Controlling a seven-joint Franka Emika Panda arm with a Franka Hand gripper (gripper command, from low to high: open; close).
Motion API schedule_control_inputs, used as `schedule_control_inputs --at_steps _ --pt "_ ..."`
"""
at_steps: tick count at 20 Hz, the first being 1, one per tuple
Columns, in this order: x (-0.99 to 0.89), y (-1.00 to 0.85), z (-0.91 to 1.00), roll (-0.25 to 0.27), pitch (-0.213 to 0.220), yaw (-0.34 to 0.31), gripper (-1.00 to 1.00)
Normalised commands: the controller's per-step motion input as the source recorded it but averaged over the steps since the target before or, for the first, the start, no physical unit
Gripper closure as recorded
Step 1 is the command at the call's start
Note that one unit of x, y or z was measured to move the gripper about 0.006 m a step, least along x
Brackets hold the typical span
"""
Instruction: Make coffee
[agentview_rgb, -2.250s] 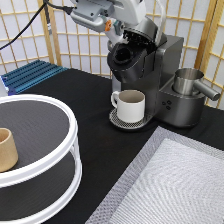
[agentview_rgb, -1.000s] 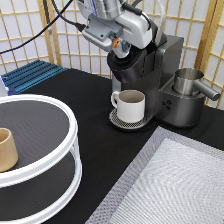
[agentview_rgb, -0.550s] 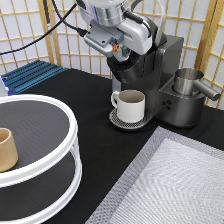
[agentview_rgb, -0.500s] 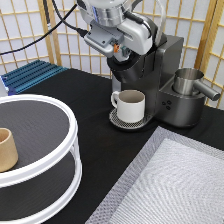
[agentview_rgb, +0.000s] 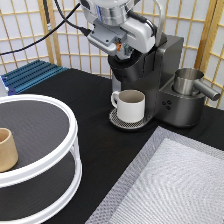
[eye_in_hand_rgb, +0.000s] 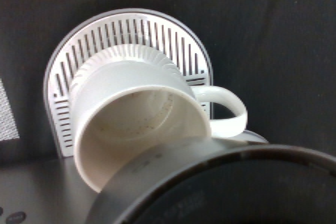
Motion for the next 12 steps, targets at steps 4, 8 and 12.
schedule_control_inputs --at_steps 4,8,12 --pt "0.24 0.24 0.0 -0.055 0.0 -0.081 -1.0" --pt "0.18 0.16 0.13 -0.047 0.0 -0.087 -1.0" --pt "0.05 0.06 0.22 -0.037 0.0 -0.085 -1.0"
